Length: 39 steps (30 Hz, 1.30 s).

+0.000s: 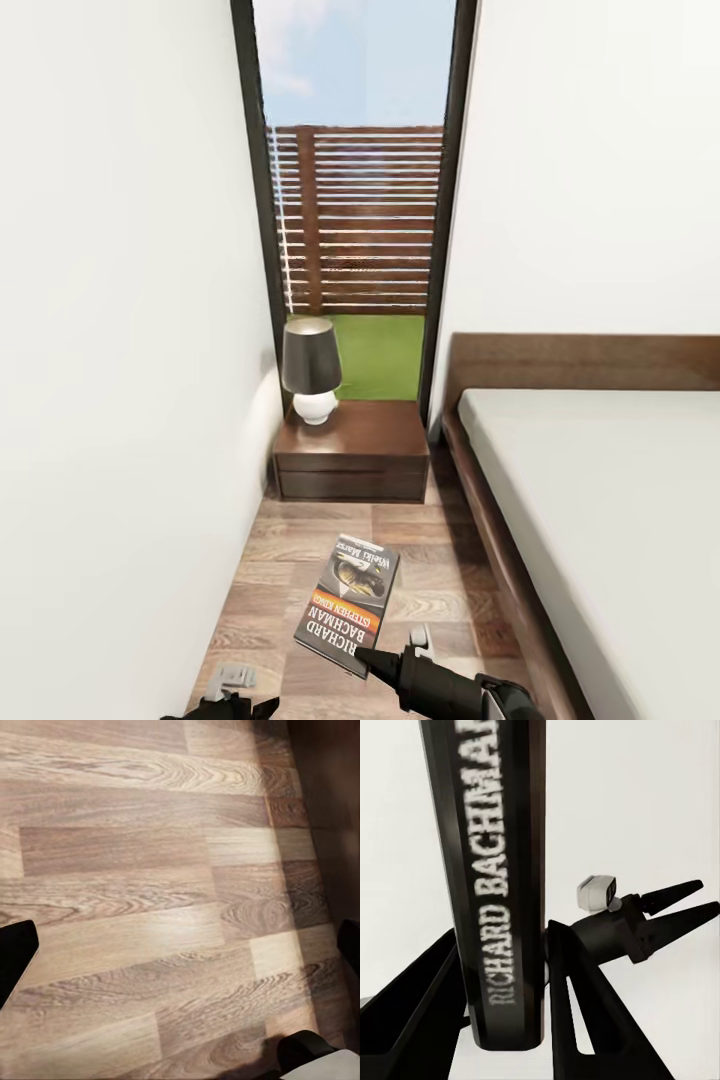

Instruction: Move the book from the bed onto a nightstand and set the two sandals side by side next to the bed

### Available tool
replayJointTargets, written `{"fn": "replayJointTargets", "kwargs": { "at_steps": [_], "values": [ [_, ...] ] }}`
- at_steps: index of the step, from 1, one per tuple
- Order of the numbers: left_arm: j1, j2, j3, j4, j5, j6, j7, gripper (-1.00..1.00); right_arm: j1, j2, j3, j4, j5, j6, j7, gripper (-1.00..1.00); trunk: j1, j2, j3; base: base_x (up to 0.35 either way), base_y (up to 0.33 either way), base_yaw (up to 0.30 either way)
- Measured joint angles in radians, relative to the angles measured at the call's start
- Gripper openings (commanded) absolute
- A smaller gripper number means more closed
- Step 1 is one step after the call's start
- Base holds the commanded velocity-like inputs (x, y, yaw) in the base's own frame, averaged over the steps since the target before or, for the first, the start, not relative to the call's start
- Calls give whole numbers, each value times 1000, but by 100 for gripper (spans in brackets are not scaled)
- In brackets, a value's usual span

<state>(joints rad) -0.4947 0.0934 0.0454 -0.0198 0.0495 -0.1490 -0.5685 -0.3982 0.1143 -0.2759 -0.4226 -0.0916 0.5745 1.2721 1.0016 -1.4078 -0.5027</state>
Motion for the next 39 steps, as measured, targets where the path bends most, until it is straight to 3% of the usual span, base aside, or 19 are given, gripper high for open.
{"fn": "replayJointTargets", "kwargs": {
  "at_steps": [39],
  "values": [
    [0, -6, -1, -3, -3, 0, 0, 100, 0, 0, 0, 3, -1, 0, -1, -100, 0, 0, 0, 288, 0, 0]
  ]
}}
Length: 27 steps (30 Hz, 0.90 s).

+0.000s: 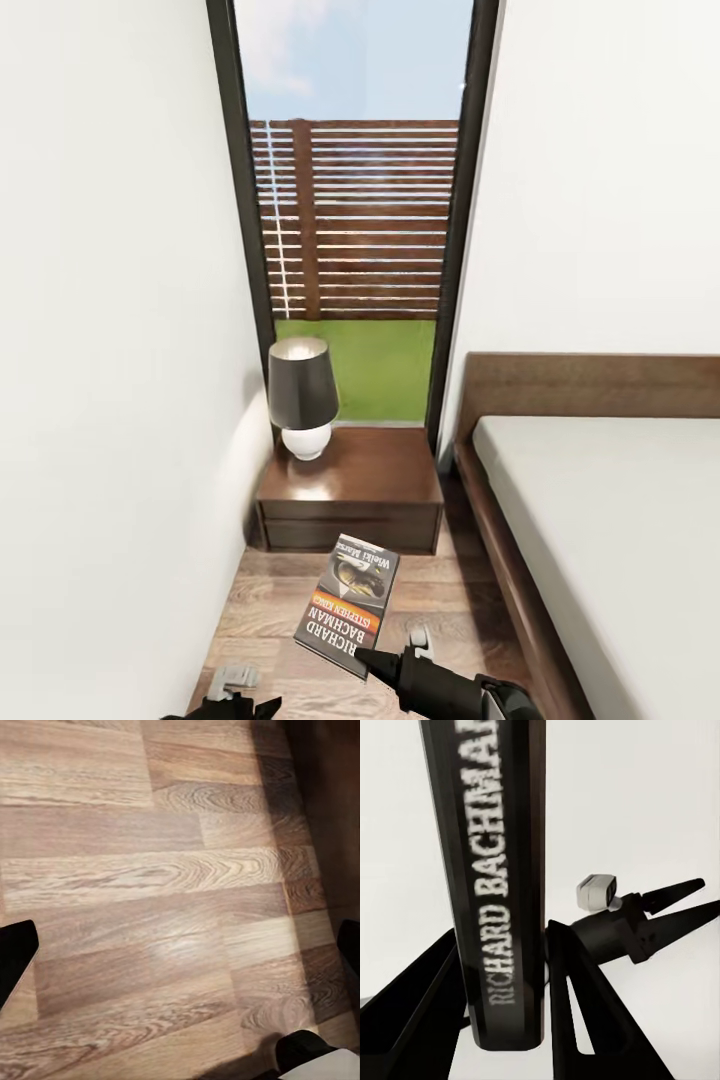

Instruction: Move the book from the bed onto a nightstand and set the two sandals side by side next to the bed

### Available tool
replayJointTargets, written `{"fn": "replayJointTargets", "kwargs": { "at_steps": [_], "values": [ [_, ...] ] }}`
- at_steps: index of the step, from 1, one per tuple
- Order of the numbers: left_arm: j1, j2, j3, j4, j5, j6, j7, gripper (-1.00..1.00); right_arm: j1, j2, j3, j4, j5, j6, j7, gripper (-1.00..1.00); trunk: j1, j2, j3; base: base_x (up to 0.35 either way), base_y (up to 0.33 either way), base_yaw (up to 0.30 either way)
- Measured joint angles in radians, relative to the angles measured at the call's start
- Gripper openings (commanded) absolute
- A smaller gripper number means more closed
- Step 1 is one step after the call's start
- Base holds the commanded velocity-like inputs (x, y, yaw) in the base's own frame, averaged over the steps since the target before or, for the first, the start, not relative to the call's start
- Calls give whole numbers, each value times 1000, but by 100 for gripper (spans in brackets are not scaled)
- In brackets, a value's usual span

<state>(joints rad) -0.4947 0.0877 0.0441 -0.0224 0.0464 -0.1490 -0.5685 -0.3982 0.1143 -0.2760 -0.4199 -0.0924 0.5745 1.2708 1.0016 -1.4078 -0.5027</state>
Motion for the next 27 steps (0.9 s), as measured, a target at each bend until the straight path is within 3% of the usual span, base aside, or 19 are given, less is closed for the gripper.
{"fn": "replayJointTargets", "kwargs": {
  "at_steps": [15, 20, 27],
  "values": [
    [0, -8, 0, 1, -1, 0, 2, 100, 0, 0, 0, 0, -1, 0, 0, -100, 0, 0, 0, 331, 0, 0],
    [0, -25, 0, 1, -2, 0, 2, 100, 0, 0, 0, 0, -1, 0, 0, -100, 0, 0, 0, 331, 0, 0],
    [0, -30, 0, 1, -3, 0, 2, 100, 0, 0, 0, 0, -1, 0, 1, -100, 0, 0, 0, 302, 0, 0]
  ]
}}
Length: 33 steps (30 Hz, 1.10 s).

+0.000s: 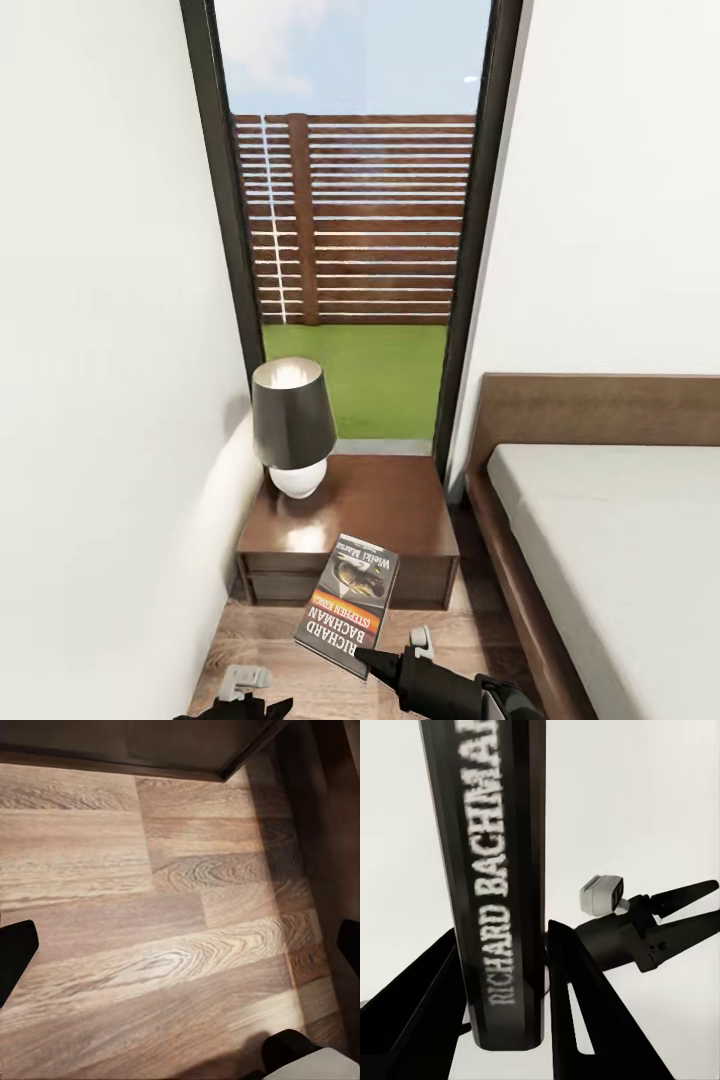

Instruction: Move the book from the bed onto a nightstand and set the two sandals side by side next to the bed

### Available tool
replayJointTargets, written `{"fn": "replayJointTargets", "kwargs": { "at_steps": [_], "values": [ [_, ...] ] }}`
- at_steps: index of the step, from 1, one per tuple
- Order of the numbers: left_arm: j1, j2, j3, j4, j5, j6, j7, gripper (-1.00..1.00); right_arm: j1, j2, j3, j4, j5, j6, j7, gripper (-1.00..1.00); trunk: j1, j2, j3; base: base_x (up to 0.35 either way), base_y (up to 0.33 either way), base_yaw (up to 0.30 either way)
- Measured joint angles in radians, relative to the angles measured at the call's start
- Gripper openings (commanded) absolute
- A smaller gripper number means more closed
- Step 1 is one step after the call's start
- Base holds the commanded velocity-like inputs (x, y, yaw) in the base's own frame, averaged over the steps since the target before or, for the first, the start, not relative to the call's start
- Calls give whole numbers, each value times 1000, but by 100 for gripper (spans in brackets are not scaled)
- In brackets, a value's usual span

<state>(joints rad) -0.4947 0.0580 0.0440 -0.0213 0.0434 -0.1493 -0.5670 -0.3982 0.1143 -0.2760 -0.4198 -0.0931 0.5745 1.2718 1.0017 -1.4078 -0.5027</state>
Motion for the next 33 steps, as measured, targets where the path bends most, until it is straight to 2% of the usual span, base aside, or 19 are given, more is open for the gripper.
{"fn": "replayJointTargets", "kwargs": {
  "at_steps": [17, 22, 26, 27, 29, 31, 33],
  "values": [
    [0, -2, 0, 0, -2, 0, 0, 100, 0, 0, -1, -1, -1, 1, 0, -100, 1, 0, 0, 24, 0, 0],
    [0, -22, -4, -13, -5, -5, -8, 100, 0, 0, -1, -1, -1, 1, 0, -100, 1, 0, 0, 0, 0, 0],
    [0, -27, -5, -75, -5, -17, -81, 100, 0, 0, 0, -2, -2, 1, 0, -100, 1, 0, 0, 0, 0, 0],
    [0, -26, -2, -119, -2, -17, -137, 100, 0, 0, 0, -2, -2, 1, 0, -100, 1, 0, 0, 0, 0, 0],
    [0, -24, -1, -179, 0, -13, -208, 100, 0, 0, 0, -2, -2, 1, 0, -100, 1, 0, 0, 0, 0, 0],
    [0, -22, 1, -232, 2, -10, -249, 100, 0, 0, 0, -3, -2, 1, 0, -100, 1, 0, 0, 0, 0, 0],
    [0, -22, 1, -246, 2, -9, -259, 100, 0, 0, -1, -3, -3, 1, 0, -100, 1, 0, 0, 0, 0, 0]
  ]
}}
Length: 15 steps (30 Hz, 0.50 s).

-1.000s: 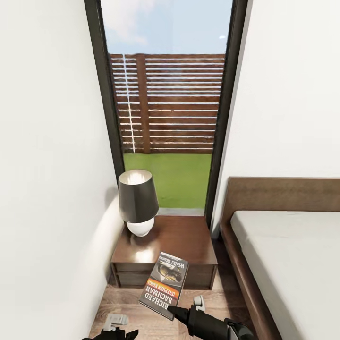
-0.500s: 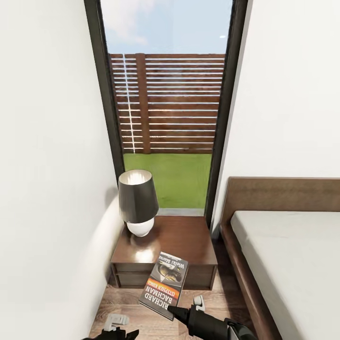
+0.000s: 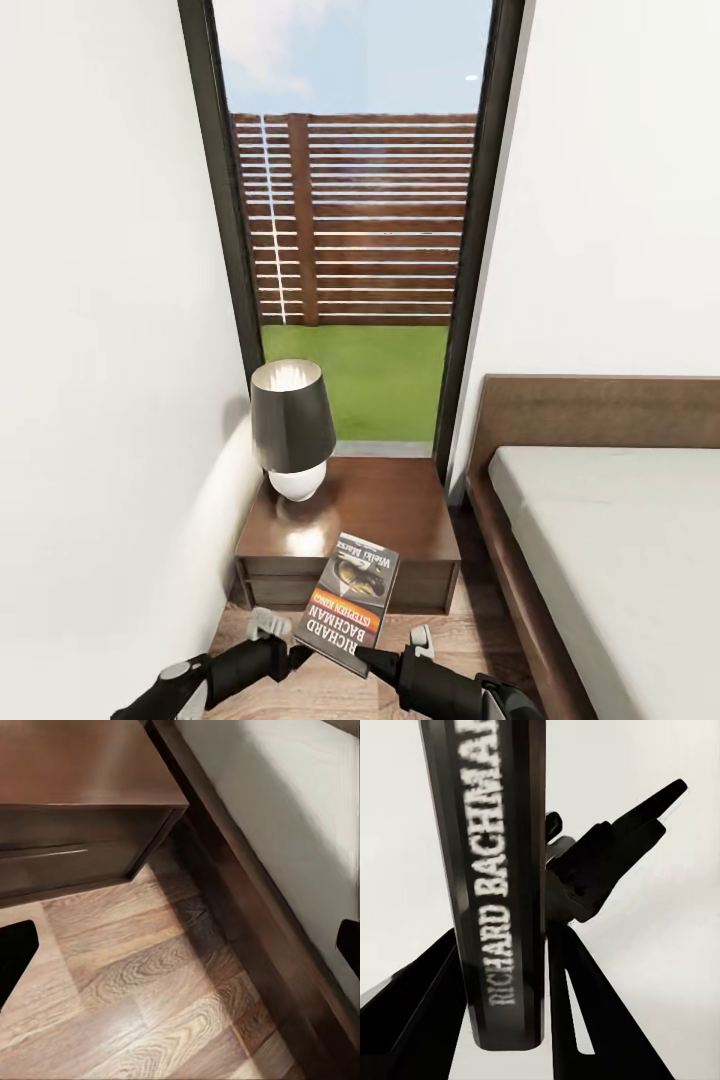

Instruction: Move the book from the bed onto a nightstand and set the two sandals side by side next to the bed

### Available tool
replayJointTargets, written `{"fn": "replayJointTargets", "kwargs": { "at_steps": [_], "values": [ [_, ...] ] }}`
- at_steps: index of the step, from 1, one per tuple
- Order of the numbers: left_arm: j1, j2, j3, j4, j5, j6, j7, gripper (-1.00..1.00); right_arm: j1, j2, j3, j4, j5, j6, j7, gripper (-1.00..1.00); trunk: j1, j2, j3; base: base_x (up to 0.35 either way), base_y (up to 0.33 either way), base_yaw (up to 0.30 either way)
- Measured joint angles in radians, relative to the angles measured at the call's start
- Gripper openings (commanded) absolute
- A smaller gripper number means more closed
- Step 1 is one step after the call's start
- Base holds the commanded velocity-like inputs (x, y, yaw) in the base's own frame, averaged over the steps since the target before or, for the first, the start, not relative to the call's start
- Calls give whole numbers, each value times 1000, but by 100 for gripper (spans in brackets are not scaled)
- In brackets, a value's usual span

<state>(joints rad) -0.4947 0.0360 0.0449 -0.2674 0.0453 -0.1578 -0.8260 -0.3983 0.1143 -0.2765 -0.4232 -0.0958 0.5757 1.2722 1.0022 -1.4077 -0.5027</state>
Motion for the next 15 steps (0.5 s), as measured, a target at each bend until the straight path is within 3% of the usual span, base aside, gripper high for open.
{"fn": "replayJointTargets", "kwargs": {
  "at_steps": [10, 15],
  "values": [
    [0, 15, -1, -10, 1, -2, -7, 100, 0, -2, -8, -9, 0, 0, 6, -100, 0, 0, 0, 0, 0, 0],
    [0, 42, -1, 6, 1, -4, 0, 100, 0, -32, -9, -12, -5, 1, 7, -100, 0, 0, 0, 0, 0, 0]
  ]
}}
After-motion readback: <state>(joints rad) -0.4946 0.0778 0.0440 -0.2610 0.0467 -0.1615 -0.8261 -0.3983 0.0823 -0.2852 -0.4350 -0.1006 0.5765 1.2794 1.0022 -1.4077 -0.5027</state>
